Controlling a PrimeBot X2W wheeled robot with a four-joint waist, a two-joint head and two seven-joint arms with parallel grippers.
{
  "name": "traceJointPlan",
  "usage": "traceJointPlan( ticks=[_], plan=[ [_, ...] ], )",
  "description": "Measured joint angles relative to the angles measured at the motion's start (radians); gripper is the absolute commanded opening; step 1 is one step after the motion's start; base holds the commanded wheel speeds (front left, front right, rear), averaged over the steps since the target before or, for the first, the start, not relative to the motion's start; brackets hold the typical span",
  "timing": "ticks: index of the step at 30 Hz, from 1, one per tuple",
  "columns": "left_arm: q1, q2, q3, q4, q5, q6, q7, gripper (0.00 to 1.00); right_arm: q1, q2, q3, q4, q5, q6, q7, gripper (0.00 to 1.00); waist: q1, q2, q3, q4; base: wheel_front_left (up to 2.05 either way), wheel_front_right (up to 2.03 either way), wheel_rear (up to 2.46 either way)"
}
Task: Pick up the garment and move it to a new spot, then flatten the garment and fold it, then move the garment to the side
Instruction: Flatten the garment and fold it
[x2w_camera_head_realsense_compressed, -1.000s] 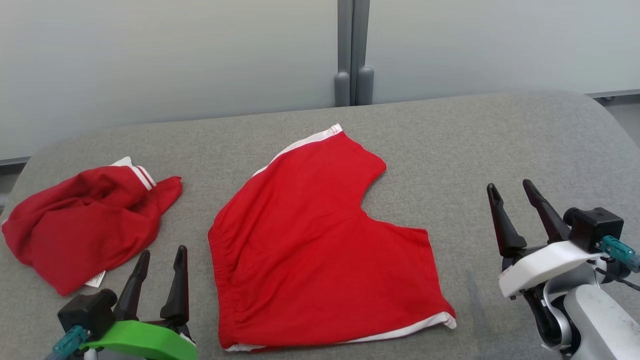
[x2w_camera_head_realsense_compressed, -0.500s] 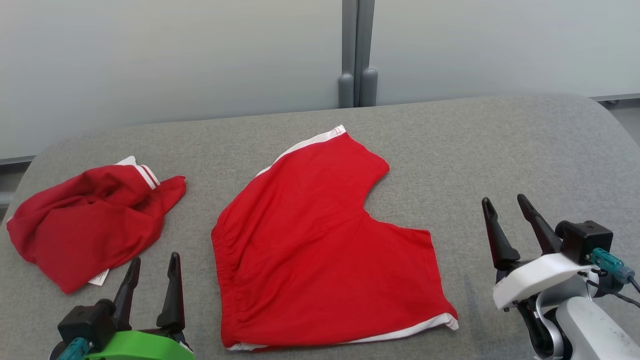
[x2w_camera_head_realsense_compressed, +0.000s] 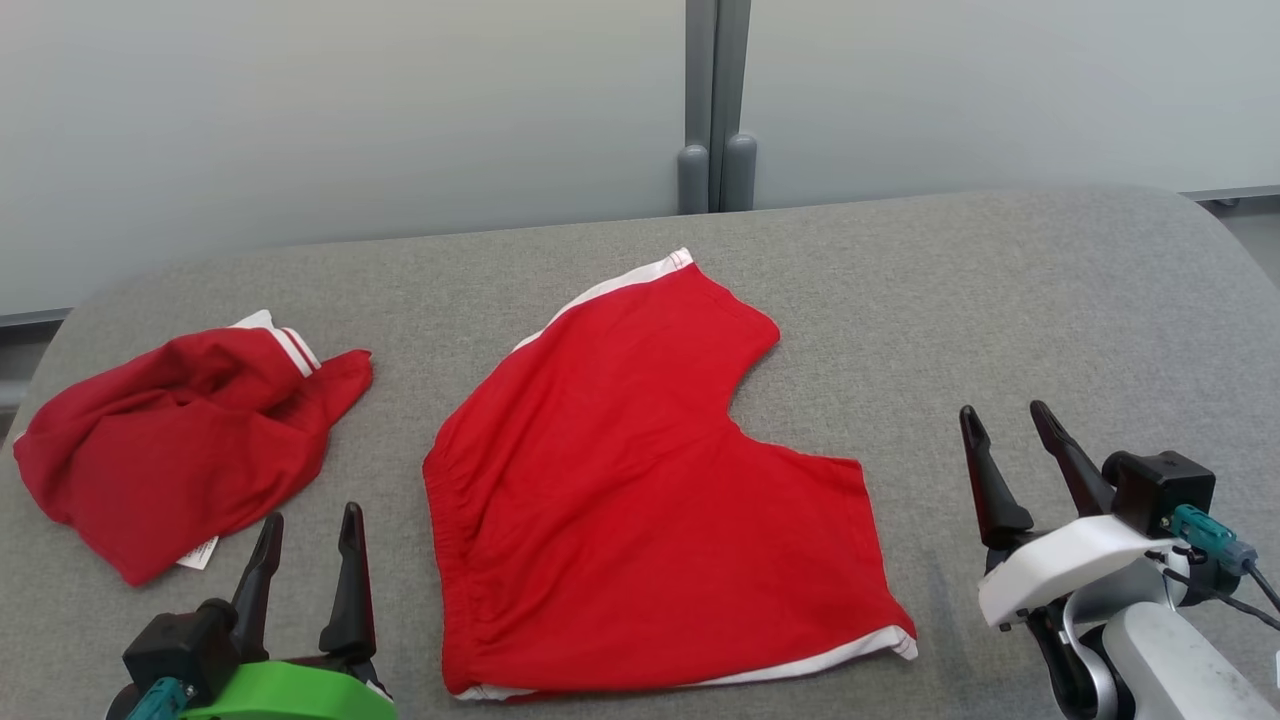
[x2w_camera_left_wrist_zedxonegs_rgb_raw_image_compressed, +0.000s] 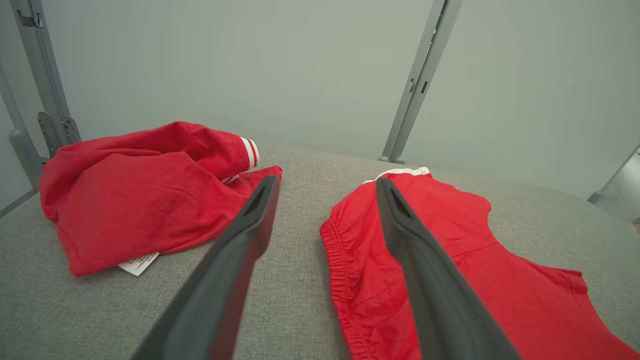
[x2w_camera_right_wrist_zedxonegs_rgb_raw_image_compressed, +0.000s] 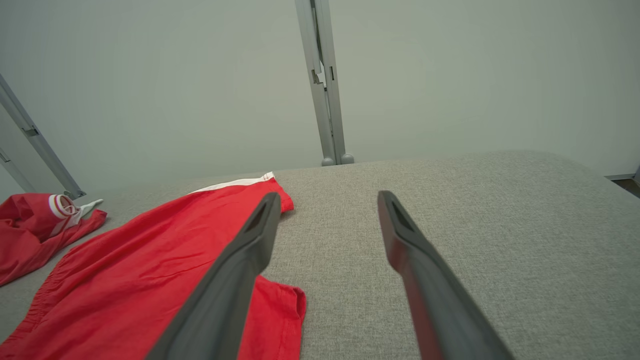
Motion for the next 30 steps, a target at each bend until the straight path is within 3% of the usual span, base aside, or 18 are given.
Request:
traceJointPlan(
  ticks=[15,30],
  plan=[
    [0.021,-0.023,0.003,0.007,0.029,0.004,0.000,1.00,0.000,0.003,0.007,0.008,-0.015,0.002,0.000,1.00,0.0000,0.0000,0.005,-0.002,0.00,0.00,0.00],
    [0.089,0.001,-0.067,0.069,0.036,-0.015,0.059,1.00,0.057,-0.038,0.093,0.045,-0.054,0.057,0.015,1.00,0.0000,0.0000,0.045,0.000,0.00,0.00,0.00]
  ],
)
